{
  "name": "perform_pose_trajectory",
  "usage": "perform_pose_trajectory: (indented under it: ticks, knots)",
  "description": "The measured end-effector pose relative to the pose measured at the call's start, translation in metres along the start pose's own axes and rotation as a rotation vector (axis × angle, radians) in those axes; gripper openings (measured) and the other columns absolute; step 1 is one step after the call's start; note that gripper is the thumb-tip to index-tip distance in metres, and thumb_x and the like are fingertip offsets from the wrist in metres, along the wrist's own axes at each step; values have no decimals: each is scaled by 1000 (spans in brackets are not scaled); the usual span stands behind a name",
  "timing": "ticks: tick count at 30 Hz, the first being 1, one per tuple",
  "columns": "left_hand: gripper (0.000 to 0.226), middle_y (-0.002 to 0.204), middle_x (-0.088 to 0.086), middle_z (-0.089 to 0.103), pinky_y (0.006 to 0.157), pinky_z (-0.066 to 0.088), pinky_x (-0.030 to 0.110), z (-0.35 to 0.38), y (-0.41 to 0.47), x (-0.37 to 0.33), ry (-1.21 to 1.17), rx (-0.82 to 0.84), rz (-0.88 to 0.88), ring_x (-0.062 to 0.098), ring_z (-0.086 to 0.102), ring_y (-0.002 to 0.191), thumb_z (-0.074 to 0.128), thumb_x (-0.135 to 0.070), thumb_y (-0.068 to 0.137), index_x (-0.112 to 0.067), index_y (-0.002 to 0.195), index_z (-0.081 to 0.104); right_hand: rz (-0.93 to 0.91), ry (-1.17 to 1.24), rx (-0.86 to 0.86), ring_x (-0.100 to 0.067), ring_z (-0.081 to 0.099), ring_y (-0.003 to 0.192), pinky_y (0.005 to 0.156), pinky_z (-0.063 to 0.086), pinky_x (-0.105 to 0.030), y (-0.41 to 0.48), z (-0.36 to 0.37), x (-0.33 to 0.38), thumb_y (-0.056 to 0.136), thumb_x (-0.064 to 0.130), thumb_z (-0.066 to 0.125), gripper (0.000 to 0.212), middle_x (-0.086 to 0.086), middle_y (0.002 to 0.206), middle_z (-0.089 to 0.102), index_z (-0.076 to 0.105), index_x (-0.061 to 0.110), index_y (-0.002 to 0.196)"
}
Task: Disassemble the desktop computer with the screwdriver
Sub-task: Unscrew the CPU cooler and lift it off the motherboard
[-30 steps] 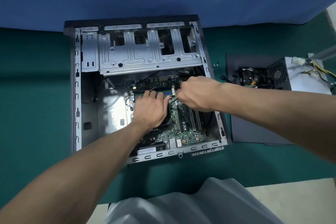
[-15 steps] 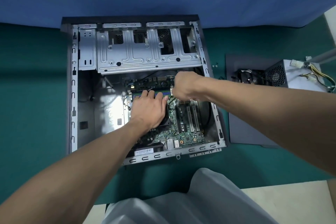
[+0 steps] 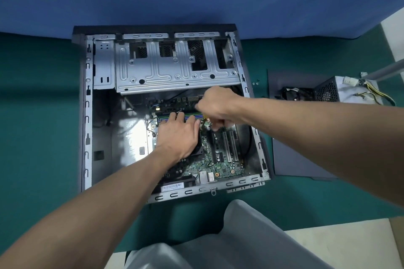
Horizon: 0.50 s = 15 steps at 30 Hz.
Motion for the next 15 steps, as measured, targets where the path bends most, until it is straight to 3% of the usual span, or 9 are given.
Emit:
perform_pose_trajectory:
  ticks: [2, 4, 6, 8, 11, 13, 15]
  knots:
    - [58, 92, 10, 63, 65, 47, 37, 0, -1, -1, 9, -5, 3, 28, 58, 88, 11, -46, 99, -19, 97, 62, 188, 30, 106, -11, 41, 32, 32, 29, -16, 2, 1, -7, 99, 16, 39, 18, -7, 66, 51, 50, 5, 90]
    - [58, 92, 10, 63, 64, 47, 37, 1, -1, -1, 10, 1, 5, 28, 58, 88, 12, -46, 99, -19, 97, 63, 157, -174, 198, -12, 34, 44, 40, 27, -23, 5, -1, -6, 100, 11, 37, 15, -8, 74, 45, 51, 8, 96]
    - [59, 93, 10, 64, 65, 47, 37, 1, -1, 0, 7, 12, 3, 28, 58, 89, 10, -46, 98, -19, 98, 63, 18, -369, 152, -13, 33, 51, 45, 27, -23, 2, -3, 3, 97, 7, 42, 20, -7, 73, 46, 55, 6, 81]
    - [62, 92, 11, 64, 66, 47, 37, -1, -1, -1, 1, 14, 5, 28, 58, 88, 8, -45, 97, -17, 100, 63, -152, -590, 50, -15, 40, 54, 44, 31, -22, -4, -4, 14, 92, 8, 47, 28, -2, 65, 45, 46, 9, 64]
    - [65, 94, 13, 63, 67, 48, 38, -3, -1, -2, -15, 14, 9, 29, 57, 89, 6, -44, 93, -14, 96, 63, -393, -935, -17, -16, 40, 54, 43, 29, -25, -15, 3, 25, 90, 7, 50, 24, -2, 64, 39, 41, 6, 68]
    - [66, 98, 12, 63, 67, 50, 38, -4, -1, -3, -8, 16, 13, 28, 57, 90, 4, -43, 93, -14, 98, 63, -624, -1173, -52, -17, 40, 57, 45, 30, -27, -21, 9, 31, 96, 13, 48, 19, -1, 64, 32, 40, 14, 79]
    - [65, 99, 11, 63, 67, 49, 38, -3, -1, -2, 0, 12, 11, 28, 57, 91, 5, -44, 94, -16, 100, 63, -742, -1235, -61, -20, 44, 65, 52, 34, -30, -22, 9, 32, 99, 16, 44, 20, -1, 63, 32, 39, 19, 80]
Point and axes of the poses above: each hand's wrist, its own y-axis towards the middle knuckle, its own z-axis out of the palm, x = y × z, the point moved 5 cm from there along y, towards the middle knuckle
